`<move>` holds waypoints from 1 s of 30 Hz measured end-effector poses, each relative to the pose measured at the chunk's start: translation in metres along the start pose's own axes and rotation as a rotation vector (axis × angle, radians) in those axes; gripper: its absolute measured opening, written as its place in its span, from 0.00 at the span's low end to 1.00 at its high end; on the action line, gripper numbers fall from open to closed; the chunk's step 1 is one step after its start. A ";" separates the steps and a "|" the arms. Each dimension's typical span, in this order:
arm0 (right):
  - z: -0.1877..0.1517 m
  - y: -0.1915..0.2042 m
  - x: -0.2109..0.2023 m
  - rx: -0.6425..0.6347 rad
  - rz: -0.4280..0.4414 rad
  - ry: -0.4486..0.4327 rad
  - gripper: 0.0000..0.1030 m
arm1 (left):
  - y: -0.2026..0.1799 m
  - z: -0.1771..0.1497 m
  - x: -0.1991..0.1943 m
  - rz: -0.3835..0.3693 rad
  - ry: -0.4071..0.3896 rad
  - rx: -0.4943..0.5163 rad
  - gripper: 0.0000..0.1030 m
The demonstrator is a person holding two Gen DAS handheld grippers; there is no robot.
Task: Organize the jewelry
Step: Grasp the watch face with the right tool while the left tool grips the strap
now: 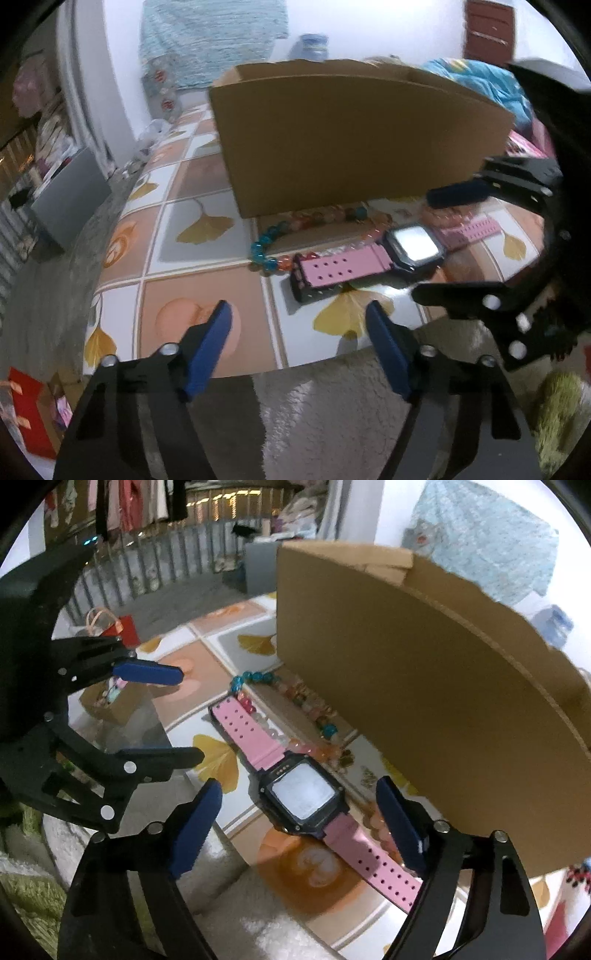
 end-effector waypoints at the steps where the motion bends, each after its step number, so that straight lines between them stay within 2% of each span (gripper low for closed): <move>1: 0.001 0.001 0.005 -0.014 0.004 0.014 0.70 | -0.003 -0.001 0.000 -0.014 0.005 0.012 0.65; 4: 0.002 0.005 0.012 -0.043 0.014 0.036 0.64 | -0.013 -0.003 -0.006 -0.051 -0.009 0.053 0.65; 6: 0.002 0.006 0.015 -0.055 0.016 0.051 0.59 | -0.018 -0.003 -0.006 -0.029 -0.018 0.100 0.65; 11: 0.001 0.004 0.015 -0.054 0.050 0.070 0.48 | -0.032 -0.009 -0.020 -0.029 -0.022 0.125 0.65; 16: -0.004 -0.004 0.013 -0.045 0.098 0.098 0.48 | -0.040 -0.012 -0.025 0.004 -0.019 0.183 0.65; 22: -0.008 -0.021 0.005 0.032 0.237 0.148 0.48 | -0.056 -0.016 -0.023 0.072 -0.036 0.334 0.64; 30: -0.010 -0.036 0.003 0.118 0.423 0.213 0.44 | -0.071 -0.015 -0.012 0.105 -0.039 0.471 0.52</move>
Point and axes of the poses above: each gripper's, at about its wrist camera, not at the fingertips, and x roughly the way its jaws point, y to its left, z to its top, the point moved 3 cm from there along x, roughly the way its jaws point, and after that the axes turned 1 degree about -x, right-handed, at the moved point
